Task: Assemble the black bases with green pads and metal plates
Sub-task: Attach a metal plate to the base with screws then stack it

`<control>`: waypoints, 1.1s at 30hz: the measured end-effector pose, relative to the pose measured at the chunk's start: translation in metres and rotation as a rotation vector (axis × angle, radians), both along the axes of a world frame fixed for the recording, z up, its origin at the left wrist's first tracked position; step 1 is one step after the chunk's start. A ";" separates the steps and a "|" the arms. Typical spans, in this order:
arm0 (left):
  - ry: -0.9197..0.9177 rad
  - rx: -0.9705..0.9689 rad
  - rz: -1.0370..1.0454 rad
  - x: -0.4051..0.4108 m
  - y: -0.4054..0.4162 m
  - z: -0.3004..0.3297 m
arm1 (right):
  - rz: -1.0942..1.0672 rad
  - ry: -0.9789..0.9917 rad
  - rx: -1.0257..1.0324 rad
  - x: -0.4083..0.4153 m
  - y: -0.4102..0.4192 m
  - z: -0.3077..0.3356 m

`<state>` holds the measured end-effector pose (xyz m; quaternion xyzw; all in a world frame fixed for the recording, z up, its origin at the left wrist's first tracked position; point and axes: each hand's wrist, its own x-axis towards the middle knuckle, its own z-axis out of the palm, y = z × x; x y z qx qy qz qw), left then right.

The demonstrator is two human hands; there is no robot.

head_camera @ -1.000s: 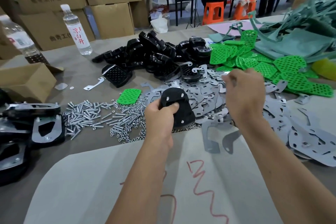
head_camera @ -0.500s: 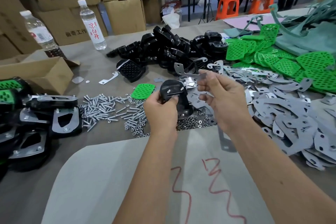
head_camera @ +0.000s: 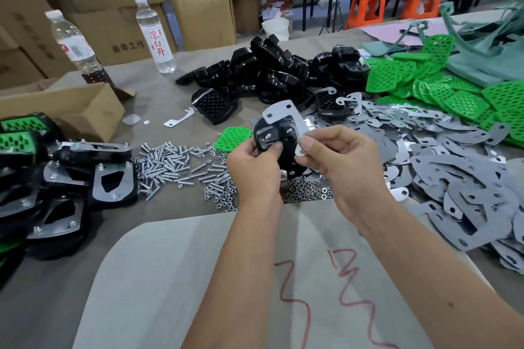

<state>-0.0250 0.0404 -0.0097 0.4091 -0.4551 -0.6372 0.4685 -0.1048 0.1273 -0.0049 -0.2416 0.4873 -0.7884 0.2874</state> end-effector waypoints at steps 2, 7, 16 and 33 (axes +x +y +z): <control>0.034 -0.012 -0.007 0.000 0.001 0.002 | -0.025 0.029 0.049 0.002 0.001 0.002; 0.063 -0.023 0.002 -0.001 -0.001 0.000 | 0.026 0.021 0.077 0.004 0.004 0.008; 0.092 -0.019 0.063 0.002 -0.011 -0.002 | 0.079 0.052 0.215 0.005 0.001 0.000; 0.071 -0.067 0.070 0.002 -0.011 0.000 | 0.082 -0.015 0.164 0.000 -0.003 -0.004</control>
